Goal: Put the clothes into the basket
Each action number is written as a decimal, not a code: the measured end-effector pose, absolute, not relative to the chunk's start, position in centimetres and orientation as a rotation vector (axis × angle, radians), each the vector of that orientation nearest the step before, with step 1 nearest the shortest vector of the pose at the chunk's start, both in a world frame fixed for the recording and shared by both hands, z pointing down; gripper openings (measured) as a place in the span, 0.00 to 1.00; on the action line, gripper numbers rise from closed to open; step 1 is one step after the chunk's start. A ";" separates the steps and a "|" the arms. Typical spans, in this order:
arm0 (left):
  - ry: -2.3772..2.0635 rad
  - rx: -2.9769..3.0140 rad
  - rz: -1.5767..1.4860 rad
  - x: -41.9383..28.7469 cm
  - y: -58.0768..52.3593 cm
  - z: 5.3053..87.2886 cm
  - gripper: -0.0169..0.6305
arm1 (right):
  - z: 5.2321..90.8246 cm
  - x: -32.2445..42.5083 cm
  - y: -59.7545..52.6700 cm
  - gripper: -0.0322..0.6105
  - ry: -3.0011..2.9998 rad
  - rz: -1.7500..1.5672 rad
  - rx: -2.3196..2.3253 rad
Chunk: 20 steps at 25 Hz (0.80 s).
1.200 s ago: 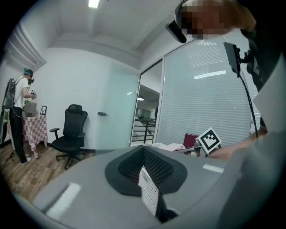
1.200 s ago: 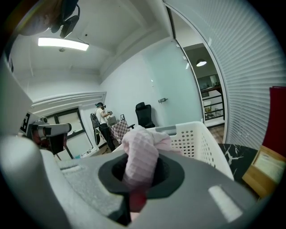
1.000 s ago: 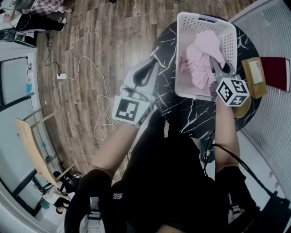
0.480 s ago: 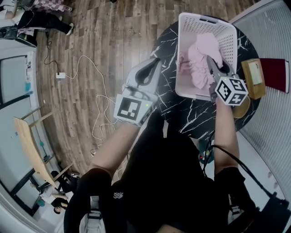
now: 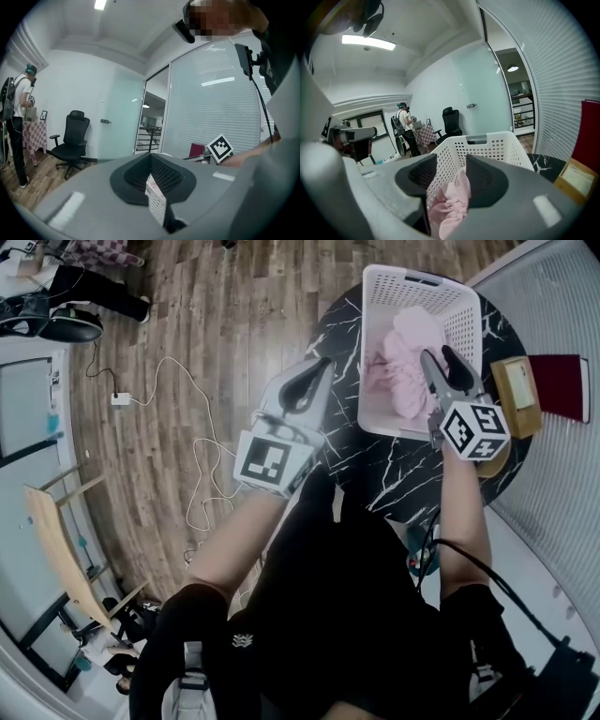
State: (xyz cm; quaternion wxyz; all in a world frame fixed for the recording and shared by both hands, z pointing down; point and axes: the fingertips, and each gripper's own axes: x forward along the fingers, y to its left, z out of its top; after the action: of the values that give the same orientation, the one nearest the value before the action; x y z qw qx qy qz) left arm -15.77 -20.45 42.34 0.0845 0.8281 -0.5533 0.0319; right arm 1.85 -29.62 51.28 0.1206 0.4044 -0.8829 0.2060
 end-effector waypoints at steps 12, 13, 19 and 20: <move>-1.608 2.500 0.043 -14.6 -20.1 40.0 0.04 | 47.8 4.4 -27.6 0.34 -2.610 0.541 1.264; -1.605 2.505 0.040 -14.5 -20.0 39.8 0.04 | 47.5 4.6 -27.5 0.34 -2.612 0.539 1.271; -1.621 2.489 0.030 -15.3 -19.5 38.6 0.04 | 45.5 5.5 -26.2 0.33 -2.615 0.533 1.290; -1.625 2.492 0.021 -15.3 -19.4 38.2 0.04 | 45.1 5.8 -26.0 0.32 -2.615 0.525 1.297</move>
State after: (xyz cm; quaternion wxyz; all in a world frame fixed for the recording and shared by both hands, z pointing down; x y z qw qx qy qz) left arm -15.33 -19.39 38.22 0.0832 0.8346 -0.5444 0.0071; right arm 5.79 -26.03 45.06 0.0880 0.4356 -0.8783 0.1762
